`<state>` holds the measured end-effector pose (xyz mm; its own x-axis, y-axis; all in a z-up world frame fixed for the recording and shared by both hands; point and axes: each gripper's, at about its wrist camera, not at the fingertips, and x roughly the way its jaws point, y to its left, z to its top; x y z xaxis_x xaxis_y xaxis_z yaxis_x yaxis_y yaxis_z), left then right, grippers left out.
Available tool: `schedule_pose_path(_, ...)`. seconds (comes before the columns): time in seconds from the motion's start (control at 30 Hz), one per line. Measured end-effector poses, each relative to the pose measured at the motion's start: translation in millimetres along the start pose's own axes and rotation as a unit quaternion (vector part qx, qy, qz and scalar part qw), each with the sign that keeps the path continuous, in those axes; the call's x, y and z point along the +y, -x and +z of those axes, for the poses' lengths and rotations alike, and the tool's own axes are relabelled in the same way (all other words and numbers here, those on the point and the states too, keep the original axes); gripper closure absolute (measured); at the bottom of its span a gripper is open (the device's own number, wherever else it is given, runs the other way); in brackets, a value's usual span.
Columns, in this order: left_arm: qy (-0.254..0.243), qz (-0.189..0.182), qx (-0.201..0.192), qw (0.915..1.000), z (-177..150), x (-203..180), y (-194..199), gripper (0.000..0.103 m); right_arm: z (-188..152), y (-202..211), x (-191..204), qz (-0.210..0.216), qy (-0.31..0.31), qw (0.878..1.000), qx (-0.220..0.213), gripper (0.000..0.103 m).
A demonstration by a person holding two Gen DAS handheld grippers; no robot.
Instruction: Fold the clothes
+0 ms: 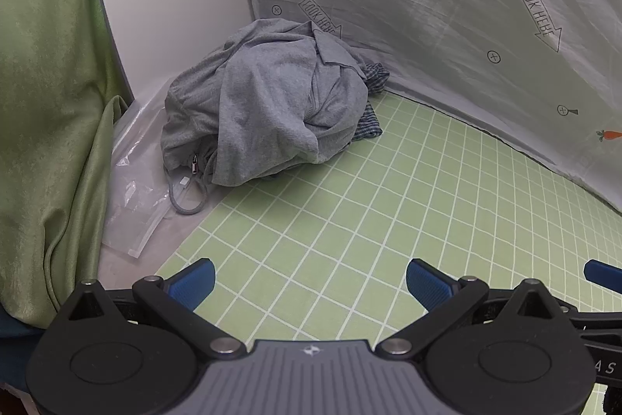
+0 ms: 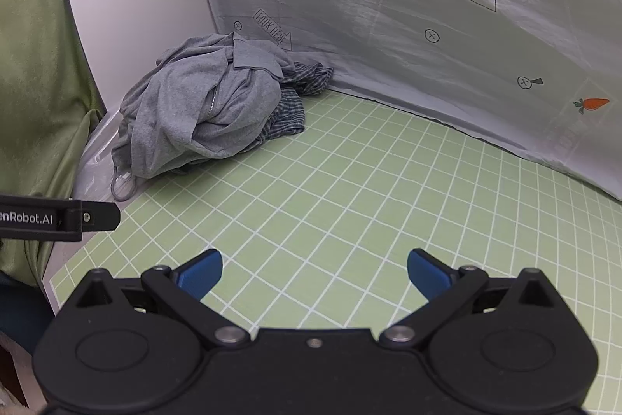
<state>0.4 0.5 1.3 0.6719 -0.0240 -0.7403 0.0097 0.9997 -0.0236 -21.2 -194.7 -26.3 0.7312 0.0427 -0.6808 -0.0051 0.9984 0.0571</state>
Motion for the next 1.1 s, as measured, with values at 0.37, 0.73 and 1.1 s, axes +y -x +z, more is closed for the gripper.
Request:
schedule_pose_path(0.37,-0.007,0.002,0.002,1.0000,-0.1,2.1,-2.7,0.000,1.5,-2.8,0.9,-0.004,-0.005,1.000,0.002,0.000)
schedule_pose_path(0.73,-0.011,0.003,0.012,0.9999,2.8,-0.5,-4.7,0.000,0.0,-3.6,-5.1,-0.002,-0.009,1.000,0.004,0.000)
schedule_pose_path(1.1,-0.011,0.003,0.016,0.9998,4.0,-0.2,-5.3,0.000,-0.8,-3.7,-4.9,-0.002,-0.011,1.000,0.004,0.001)
